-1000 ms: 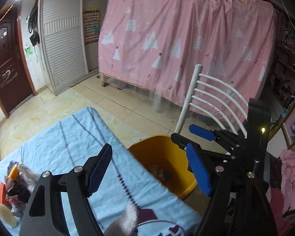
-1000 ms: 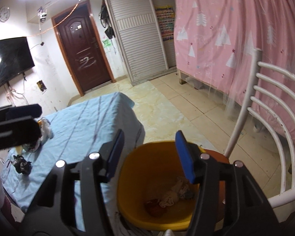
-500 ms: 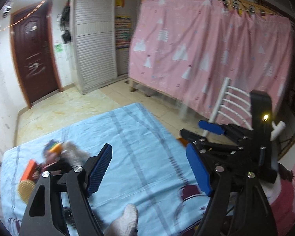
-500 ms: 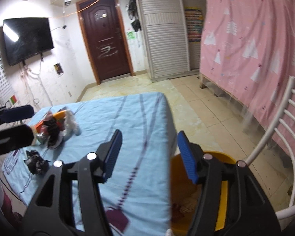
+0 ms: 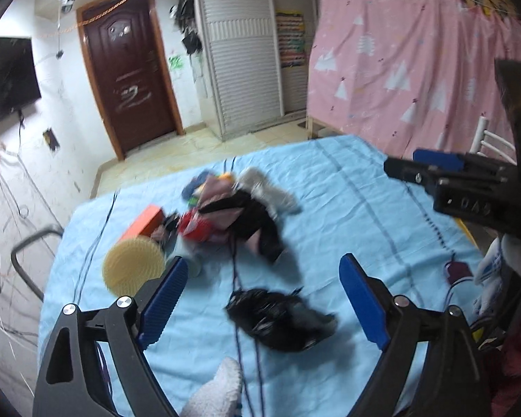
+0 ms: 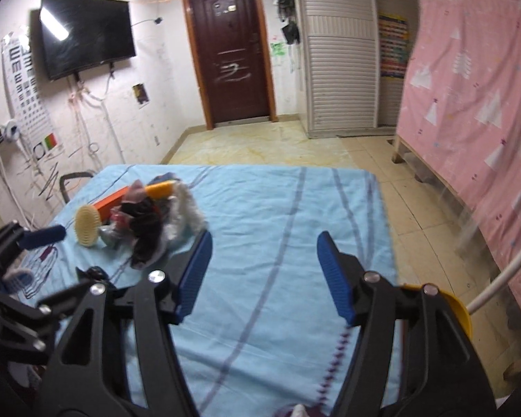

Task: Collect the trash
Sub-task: 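Grasp the black plastic bag with the left gripper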

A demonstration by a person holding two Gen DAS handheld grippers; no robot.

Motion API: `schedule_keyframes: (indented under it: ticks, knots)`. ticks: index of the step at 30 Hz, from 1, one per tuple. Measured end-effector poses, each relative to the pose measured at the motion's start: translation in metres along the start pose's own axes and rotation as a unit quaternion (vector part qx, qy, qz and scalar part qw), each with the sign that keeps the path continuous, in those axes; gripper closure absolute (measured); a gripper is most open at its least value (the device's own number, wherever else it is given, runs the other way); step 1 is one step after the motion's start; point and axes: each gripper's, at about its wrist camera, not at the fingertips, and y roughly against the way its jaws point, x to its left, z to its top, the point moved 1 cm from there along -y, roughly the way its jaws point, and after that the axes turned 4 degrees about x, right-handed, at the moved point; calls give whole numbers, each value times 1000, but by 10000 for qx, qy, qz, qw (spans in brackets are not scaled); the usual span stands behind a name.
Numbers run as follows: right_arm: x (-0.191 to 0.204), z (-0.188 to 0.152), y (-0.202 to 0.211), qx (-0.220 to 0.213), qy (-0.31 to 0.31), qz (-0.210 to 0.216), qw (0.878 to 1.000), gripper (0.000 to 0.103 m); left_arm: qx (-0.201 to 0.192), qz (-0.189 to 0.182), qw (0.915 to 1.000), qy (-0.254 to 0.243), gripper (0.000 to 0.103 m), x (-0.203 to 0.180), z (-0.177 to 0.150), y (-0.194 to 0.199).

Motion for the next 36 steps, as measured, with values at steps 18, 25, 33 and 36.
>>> schedule_keyframes:
  ticks: [18, 25, 33, 36]
  knots:
    - [66, 17, -33, 267, 616, 359, 9971, 37, 647, -1481, 9857, 469, 82, 21, -28, -37]
    - [92, 20, -45, 321, 876, 531, 9942, 37, 397, -1489, 9836, 936, 83, 56, -29, -21]
    - [121, 20, -68, 547, 1240, 551, 9892, 37, 28, -1262, 9822, 1393, 83, 100, -32, -2]
    - [128, 21, -78, 654, 1347, 500, 9875, 37, -32, -1248, 9809, 1491, 83, 110, -31, -1]
